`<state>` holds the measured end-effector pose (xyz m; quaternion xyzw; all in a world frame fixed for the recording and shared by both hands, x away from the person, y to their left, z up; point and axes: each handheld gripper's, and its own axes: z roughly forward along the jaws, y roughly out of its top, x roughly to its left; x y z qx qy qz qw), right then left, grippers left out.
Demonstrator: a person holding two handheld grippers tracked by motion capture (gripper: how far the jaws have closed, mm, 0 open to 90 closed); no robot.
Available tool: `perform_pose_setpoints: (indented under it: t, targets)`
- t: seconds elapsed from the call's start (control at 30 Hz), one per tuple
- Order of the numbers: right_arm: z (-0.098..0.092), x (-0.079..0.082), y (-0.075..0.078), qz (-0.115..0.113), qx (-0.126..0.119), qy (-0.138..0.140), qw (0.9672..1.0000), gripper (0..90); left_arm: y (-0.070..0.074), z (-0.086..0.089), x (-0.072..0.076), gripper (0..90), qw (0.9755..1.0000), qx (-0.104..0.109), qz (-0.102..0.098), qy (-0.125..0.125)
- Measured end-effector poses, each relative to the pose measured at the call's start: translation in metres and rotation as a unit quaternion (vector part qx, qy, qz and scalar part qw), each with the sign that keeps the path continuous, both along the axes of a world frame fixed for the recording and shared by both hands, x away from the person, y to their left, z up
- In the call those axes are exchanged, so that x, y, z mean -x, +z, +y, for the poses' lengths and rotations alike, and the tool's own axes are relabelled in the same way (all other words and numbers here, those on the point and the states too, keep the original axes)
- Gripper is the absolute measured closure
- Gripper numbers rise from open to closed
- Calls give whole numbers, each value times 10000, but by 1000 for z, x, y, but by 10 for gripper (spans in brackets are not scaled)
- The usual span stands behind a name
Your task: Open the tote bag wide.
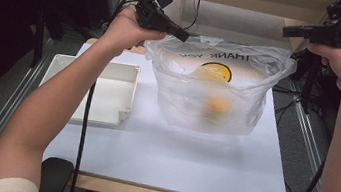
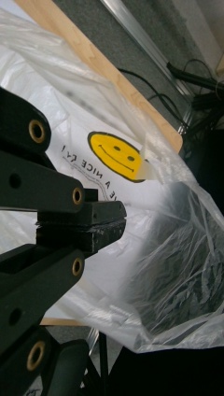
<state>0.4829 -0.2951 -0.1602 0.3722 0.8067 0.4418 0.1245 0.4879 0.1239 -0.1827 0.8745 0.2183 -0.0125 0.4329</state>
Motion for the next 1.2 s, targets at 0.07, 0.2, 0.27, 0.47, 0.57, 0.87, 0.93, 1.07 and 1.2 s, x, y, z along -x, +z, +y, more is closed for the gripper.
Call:
perform_pose_setpoints:
  t: [0.07,0.2,0.27,0.47,0.57,0.87,0.93,1.07,1.2]
  targets:
    - [11,-1,7,30,116,132,9998,894,0,-5,-2,900,10000,-13,-36,-27]
    - [28,-1,18,-35,-14,403,9992,895,-2,-11,-4,900,10000,18,-8,-50]
    - [49,-3,23,-94,85,584,9982,894,-3,-16,-7,900,10000,3,22,-48]
    - [82,-4,17,36,174,949,9953,895,-2,-21,-13,897,10000,-29,22,-23]
    - [90,-3,15,37,175,1055,9943,897,-1,-23,-13,895,10000,-20,7,-8]
    - [106,3,-16,123,413,1368,9897,900,-17,-36,-19,893,9999,64,134,-5]
    - [105,4,-20,150,439,1363,9896,900,-20,-38,-19,893,9999,32,115,-3]
    - [98,6,-34,232,488,1295,9901,900,-31,-49,-20,894,9999,-103,110,-31]
    - [93,8,-44,232,541,1263,9902,900,-41,-55,-19,894,9998,-71,205,-51]
